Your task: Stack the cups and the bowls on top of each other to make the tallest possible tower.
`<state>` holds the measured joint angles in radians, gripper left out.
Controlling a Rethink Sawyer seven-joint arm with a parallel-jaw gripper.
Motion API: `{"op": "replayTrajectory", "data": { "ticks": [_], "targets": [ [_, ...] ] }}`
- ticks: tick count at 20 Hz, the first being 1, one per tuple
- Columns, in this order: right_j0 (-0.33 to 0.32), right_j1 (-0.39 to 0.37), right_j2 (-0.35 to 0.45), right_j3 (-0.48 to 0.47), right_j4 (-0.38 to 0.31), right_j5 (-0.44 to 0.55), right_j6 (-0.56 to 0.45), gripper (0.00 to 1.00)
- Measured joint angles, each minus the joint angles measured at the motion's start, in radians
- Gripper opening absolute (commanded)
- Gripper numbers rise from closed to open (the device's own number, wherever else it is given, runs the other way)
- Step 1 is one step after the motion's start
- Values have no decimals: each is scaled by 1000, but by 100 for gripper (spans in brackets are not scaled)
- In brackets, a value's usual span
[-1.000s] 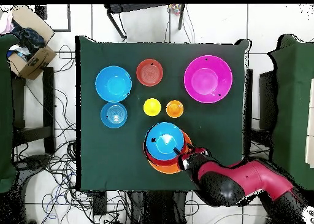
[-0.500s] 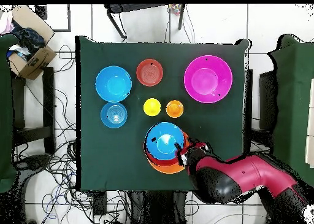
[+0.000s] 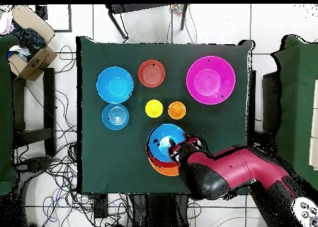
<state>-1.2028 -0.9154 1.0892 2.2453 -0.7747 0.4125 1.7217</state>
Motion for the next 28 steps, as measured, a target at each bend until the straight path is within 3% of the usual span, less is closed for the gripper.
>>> {"op": "replayTrajectory", "data": {
  "ticks": [7, 14, 25, 26, 28],
  "targets": [
    [160, -1, -128, -23, -42, -104, 27, 100],
    [256, -1, -239, -42, -64, -191, 42, 100],
    [248, -1, -299, -45, -65, -211, 42, 100],
    [247, -1, -299, -45, -65, -211, 42, 0],
    [243, 1, -300, -45, -64, -211, 42, 0]
  ]
}}
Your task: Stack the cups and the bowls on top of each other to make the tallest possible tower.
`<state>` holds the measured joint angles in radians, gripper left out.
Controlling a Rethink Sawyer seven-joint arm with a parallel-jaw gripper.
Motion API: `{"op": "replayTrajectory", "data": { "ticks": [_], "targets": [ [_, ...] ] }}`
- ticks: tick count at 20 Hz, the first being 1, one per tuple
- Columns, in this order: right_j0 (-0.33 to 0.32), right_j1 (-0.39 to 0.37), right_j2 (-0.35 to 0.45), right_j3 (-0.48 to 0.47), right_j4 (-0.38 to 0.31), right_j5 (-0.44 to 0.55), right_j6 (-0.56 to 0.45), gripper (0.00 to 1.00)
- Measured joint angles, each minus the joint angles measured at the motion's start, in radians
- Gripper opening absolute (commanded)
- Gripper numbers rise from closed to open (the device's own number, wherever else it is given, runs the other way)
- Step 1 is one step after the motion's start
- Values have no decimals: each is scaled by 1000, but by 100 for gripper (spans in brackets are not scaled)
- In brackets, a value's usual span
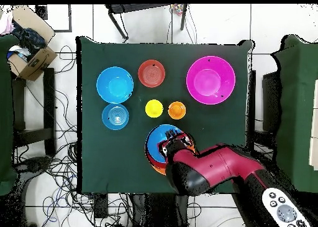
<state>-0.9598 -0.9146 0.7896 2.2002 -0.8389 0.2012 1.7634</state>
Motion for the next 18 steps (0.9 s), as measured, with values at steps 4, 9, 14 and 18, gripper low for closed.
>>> {"op": "replayTrajectory", "data": {
  "ticks": [4, 9, 14, 18],
  "targets": [
    [0, 10, -9, 0, 0, 0, 0, 0],
    [8, 13, -39, 0, 0, 0, 0, 0],
    [20, 14, -63, 0, 0, 0, 0, 0],
    [24, 24, -76, -1, 0, 0, 0, 0]
  ]
}}
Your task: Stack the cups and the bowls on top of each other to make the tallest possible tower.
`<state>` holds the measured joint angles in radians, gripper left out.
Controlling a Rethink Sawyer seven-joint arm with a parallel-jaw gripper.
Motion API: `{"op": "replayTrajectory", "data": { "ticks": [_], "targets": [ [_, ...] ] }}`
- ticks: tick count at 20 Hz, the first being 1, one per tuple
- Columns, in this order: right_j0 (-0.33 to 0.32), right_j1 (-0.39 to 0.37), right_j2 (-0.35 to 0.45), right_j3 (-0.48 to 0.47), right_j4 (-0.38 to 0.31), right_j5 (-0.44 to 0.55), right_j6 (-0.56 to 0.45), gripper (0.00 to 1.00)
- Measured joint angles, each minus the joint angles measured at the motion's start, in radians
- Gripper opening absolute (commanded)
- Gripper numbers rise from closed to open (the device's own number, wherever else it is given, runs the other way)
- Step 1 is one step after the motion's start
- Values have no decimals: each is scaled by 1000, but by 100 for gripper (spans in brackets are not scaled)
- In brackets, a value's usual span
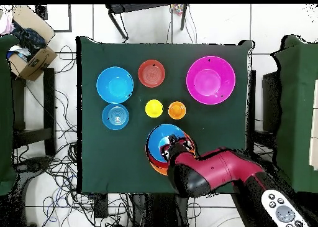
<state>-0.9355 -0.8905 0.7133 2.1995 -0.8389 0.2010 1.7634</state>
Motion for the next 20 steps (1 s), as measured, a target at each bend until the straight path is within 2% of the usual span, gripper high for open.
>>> {"op": "replayTrajectory", "data": {
  "ticks": [9, 20],
  "targets": [
    [3, 55, -39, 0, 0, 17, 0, 0],
    [8, 86, -44, -1, 6, 137, 0, 0]
  ]
}}
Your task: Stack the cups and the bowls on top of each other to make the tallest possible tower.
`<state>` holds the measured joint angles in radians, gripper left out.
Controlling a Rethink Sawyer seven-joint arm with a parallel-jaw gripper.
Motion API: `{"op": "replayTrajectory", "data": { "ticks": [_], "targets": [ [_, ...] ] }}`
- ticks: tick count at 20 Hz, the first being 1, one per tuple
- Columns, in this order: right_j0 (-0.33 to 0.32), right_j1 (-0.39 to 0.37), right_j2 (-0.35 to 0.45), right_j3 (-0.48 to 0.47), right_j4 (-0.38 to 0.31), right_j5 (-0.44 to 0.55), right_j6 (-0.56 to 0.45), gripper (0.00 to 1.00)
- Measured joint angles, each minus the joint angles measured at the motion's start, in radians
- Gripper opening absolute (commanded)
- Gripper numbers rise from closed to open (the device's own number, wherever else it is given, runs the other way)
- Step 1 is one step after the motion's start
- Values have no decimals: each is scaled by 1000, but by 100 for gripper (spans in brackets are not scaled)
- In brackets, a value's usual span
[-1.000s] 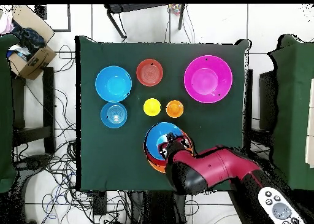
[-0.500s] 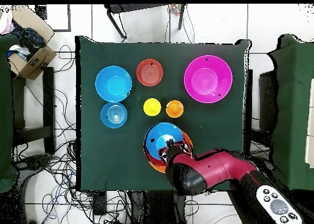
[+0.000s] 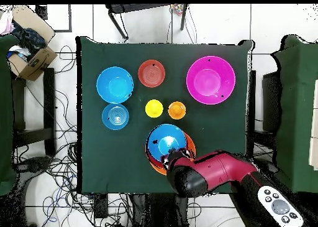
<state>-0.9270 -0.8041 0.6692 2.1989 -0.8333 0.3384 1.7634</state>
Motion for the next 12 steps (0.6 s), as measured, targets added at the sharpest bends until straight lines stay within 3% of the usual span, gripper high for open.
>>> {"op": "replayTrajectory", "data": {
  "ticks": [12],
  "targets": [
    [0, 0, 0, 0, 25, 77, 0, 0]
  ]
}}
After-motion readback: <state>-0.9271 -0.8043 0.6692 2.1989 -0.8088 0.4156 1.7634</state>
